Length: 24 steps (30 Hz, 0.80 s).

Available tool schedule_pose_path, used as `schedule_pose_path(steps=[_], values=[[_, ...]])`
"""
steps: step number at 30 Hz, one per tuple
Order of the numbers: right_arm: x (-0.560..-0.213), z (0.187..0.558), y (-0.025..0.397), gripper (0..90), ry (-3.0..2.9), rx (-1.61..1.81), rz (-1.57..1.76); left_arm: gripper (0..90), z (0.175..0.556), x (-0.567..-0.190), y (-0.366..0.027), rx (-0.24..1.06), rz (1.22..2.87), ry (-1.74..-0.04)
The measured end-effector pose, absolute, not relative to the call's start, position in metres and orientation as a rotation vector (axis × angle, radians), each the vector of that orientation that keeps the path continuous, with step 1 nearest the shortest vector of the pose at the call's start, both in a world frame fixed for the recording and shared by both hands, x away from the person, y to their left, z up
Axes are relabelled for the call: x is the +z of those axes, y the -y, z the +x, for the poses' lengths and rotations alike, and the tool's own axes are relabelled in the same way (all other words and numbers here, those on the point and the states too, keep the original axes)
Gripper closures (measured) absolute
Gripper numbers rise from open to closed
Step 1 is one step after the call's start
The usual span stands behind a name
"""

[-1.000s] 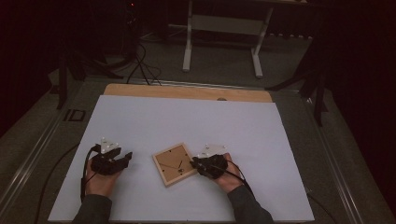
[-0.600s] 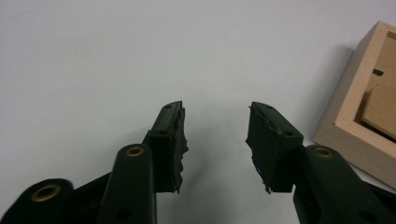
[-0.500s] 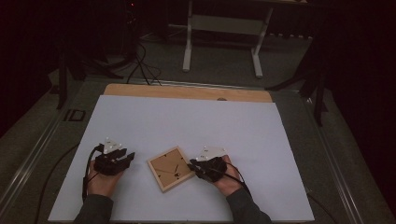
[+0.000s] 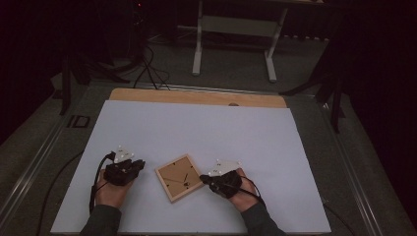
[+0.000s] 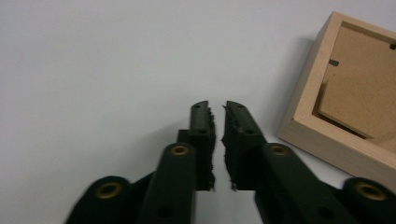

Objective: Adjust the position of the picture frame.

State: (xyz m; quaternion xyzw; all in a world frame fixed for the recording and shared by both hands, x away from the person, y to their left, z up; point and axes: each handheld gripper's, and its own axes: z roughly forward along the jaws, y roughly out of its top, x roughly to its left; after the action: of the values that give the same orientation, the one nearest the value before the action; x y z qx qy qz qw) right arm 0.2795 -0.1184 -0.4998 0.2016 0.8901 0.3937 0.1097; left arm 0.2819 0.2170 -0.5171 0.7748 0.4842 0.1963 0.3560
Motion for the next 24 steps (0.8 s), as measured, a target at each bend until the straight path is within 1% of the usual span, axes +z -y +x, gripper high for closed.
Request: schedule_pose_path(steps=[1, 5, 12, 24], values=[[-0.503, 0.278, 0.117, 89.8, -2.627, 1.134, 0.572, 89.2, 0.281, -0.517, -0.216, 0.528, 2.005, -1.234], [-0.507, 0.276, 0.116, 89.9, -2.650, 1.108, 0.548, 89.6, 0.281, -0.514, -0.212, 0.553, 2.008, -1.210], [-0.510, 0.274, 0.114, 89.8, -2.680, 1.087, 0.517, 89.5, 0.283, -0.519, -0.199, 0.533, 2.064, -1.164], [-0.515, 0.272, 0.111, 89.8, -2.725, 1.046, 0.486, 89.6, 0.288, -0.523, -0.190, 0.467, 2.073, -1.128]])
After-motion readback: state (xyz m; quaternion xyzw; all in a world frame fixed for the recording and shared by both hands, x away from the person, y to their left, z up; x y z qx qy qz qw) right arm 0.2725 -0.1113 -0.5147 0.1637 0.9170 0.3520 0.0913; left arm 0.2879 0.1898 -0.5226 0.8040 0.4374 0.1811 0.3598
